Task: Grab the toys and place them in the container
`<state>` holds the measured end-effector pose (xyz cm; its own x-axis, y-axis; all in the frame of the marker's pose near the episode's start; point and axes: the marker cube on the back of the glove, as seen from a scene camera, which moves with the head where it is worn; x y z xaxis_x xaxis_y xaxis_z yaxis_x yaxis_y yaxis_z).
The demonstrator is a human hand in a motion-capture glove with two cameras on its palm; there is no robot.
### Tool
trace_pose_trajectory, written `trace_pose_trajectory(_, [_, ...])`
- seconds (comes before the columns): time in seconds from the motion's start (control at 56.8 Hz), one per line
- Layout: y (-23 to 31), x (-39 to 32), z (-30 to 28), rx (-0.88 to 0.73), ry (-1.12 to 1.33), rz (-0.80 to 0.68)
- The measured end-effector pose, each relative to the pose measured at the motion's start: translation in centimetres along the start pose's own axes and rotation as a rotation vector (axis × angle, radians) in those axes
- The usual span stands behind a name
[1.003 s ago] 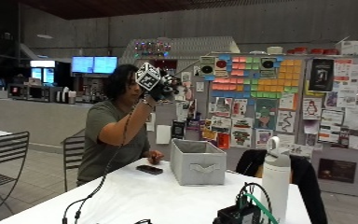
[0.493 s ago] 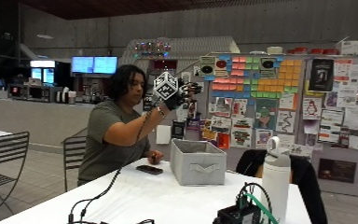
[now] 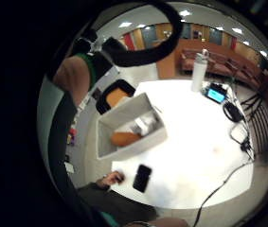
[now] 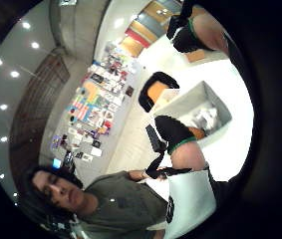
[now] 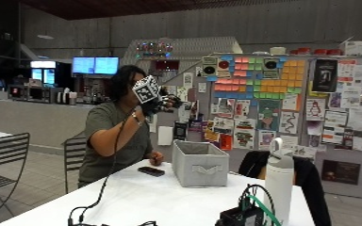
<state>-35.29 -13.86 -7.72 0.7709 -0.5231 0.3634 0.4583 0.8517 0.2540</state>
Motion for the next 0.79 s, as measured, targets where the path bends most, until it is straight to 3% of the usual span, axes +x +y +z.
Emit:
trace_pose_trajectory(0.458, [11.9, 10.8, -0.6, -0.133, 0.484, 0.311])
trace_pose_trajectory(0.792, [13.6, 13.8, 0.6, -0.236, 0.454, 0.345])
